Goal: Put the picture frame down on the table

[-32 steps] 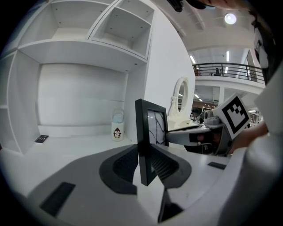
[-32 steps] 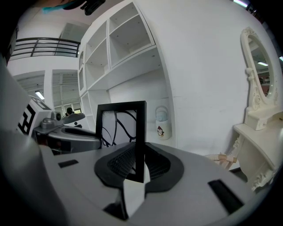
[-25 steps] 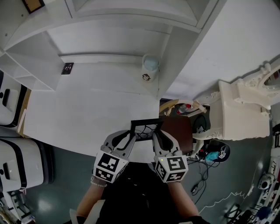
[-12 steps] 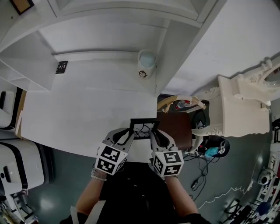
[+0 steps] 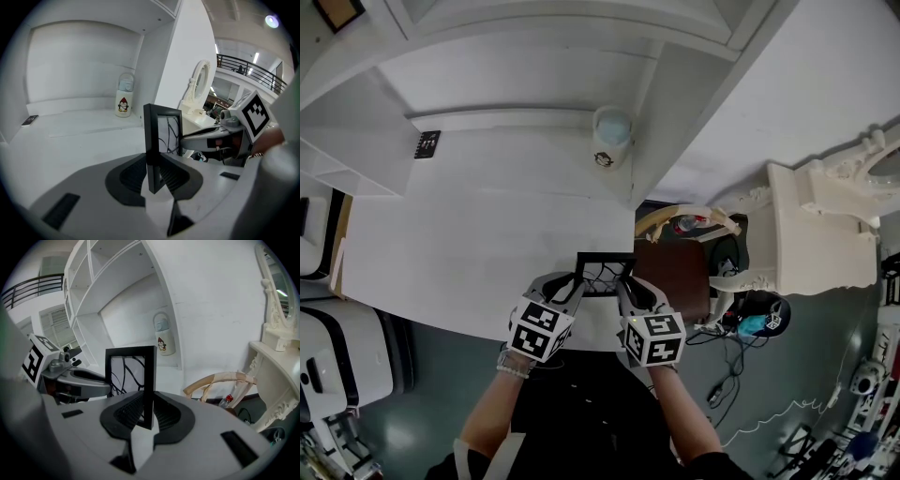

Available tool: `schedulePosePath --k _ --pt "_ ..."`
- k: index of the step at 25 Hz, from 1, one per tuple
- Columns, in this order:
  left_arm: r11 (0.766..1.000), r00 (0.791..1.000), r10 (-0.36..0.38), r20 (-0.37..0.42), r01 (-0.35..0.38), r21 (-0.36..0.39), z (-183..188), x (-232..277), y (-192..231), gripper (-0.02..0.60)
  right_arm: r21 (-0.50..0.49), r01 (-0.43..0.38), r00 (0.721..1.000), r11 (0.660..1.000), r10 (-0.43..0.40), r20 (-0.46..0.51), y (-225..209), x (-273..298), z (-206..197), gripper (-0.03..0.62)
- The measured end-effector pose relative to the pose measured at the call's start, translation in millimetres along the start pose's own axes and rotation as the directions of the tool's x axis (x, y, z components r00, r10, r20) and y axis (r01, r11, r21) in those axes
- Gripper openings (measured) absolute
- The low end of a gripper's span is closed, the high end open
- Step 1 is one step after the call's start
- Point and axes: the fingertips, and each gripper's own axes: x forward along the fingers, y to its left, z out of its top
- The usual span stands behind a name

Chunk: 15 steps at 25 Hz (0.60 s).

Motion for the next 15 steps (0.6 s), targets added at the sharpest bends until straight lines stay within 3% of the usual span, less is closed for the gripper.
schedulePosePath --k 9,15 --pt "1.0 0.998 0.012 -0.062 -0.01 0.027 -10 19 13 0.087 0.007 -0.007 0.999 1.0 0.007 -0.05 -7 22 -11 0.066" --pt "1.0 0.997 0.014 -0.078 -0.015 -0.024 -13 29 25 0.089 -0.003 -0.015 0.998 1.0 0.015 -0.058 -9 32 -8 0.066"
